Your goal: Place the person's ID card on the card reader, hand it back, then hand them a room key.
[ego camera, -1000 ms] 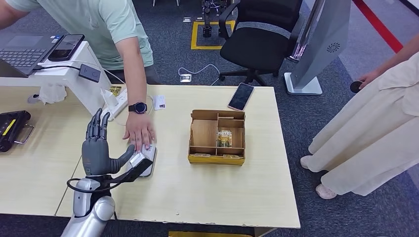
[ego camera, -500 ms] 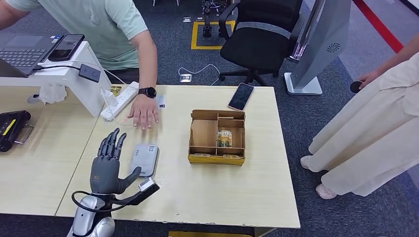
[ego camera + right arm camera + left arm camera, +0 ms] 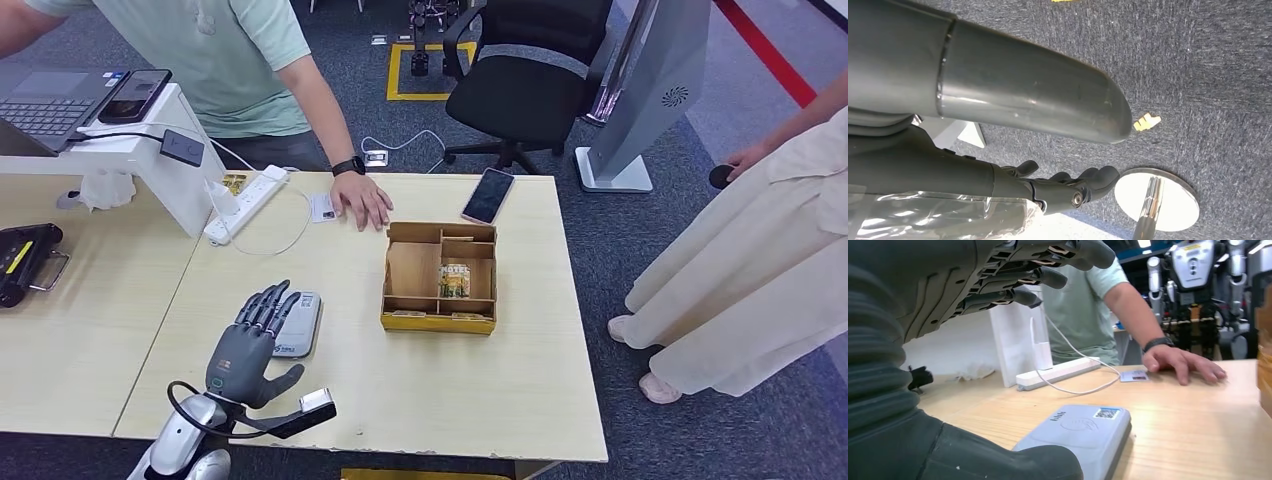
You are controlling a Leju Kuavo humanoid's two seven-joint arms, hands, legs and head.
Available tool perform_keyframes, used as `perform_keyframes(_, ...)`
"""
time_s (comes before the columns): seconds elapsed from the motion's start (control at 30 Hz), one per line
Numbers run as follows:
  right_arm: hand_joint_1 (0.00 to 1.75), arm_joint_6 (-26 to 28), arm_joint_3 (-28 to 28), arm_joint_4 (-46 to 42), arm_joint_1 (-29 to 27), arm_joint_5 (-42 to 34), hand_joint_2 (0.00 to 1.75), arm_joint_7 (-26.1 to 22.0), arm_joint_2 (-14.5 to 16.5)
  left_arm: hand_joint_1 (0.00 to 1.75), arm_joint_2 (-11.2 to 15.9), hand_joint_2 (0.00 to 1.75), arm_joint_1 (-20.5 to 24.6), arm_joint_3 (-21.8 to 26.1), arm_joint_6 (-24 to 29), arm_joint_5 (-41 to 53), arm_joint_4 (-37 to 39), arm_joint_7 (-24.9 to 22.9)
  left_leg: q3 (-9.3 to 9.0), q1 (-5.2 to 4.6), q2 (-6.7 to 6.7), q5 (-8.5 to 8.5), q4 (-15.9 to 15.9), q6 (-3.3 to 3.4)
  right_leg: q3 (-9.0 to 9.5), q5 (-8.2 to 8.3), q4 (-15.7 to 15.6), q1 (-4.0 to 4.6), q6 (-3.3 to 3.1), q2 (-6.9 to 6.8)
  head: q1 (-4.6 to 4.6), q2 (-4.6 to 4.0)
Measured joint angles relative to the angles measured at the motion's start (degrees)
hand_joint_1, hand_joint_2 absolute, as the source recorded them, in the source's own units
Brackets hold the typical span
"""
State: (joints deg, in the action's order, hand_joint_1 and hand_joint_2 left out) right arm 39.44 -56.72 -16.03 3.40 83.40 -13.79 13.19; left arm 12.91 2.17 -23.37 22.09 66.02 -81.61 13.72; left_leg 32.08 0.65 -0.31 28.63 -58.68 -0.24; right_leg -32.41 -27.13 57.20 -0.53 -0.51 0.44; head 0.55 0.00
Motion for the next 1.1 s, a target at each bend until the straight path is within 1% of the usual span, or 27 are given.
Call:
perform_keyframes(0.17,0.00,0.0,0.0,0.1,0.1,0.1,0.00,0.2,-0.1,0.00,1.2,1.75,1.4,-2.3,-2.4,-0.1,-0.3,-0.2,0.00,0.00,0.00,0.00,0.0,0.00,0.00,0.00,0.0,0.00,0.00,0.00,0.00,0.00)
perform_keyframes(0.3,0.00,0.0,0.0,0.2,0.2,0.6,0.00,0.3,-0.1,0.00,1.6,1.75,3.3,-3.9,-4.0,-0.9,-0.3,-0.6,0.00,0.00,-0.01,0.00,0.0,0.00,0.00,0.00,0.0,0.00,0.00,-0.01,0.00,0.00)
perform_keyframes(0.43,0.00,0.0,0.0,0.2,0.2,0.7,0.00,0.3,-0.1,0.00,1.6,1.75,5.3,-5.2,-5.5,-1.8,-0.3,-0.7,0.00,0.00,-0.01,0.00,0.0,0.00,0.00,0.01,0.0,0.00,0.00,0.00,0.00,0.00)
perform_keyframes(0.67,0.00,0.0,0.0,0.3,0.2,0.9,0.00,0.5,-0.1,0.00,1.6,1.75,7.4,-7.0,-7.0,-3.9,-0.3,-0.7,0.00,0.00,-0.01,0.00,0.0,0.00,0.00,0.01,0.0,0.00,-0.01,0.00,0.00,0.00)
perform_keyframes(0.9,0.00,0.0,0.1,0.4,0.3,1.0,0.00,0.7,-0.1,0.00,1.2,1.75,8.7,-8.3,-7.7,-4.2,-0.1,-1.4,0.00,0.00,0.00,0.00,0.0,0.00,0.00,0.01,0.0,0.00,-0.01,0.01,0.00,0.00)
perform_keyframes(1.1,0.00,0.0,0.2,0.5,0.5,1.0,0.00,1.0,-0.1,0.00,0.5,1.75,9.9,-9.9,-9.7,-6.1,2.5,-1.1,0.00,0.00,0.00,0.00,0.0,0.00,0.00,0.02,0.0,0.00,-0.01,0.01,0.00,0.00)
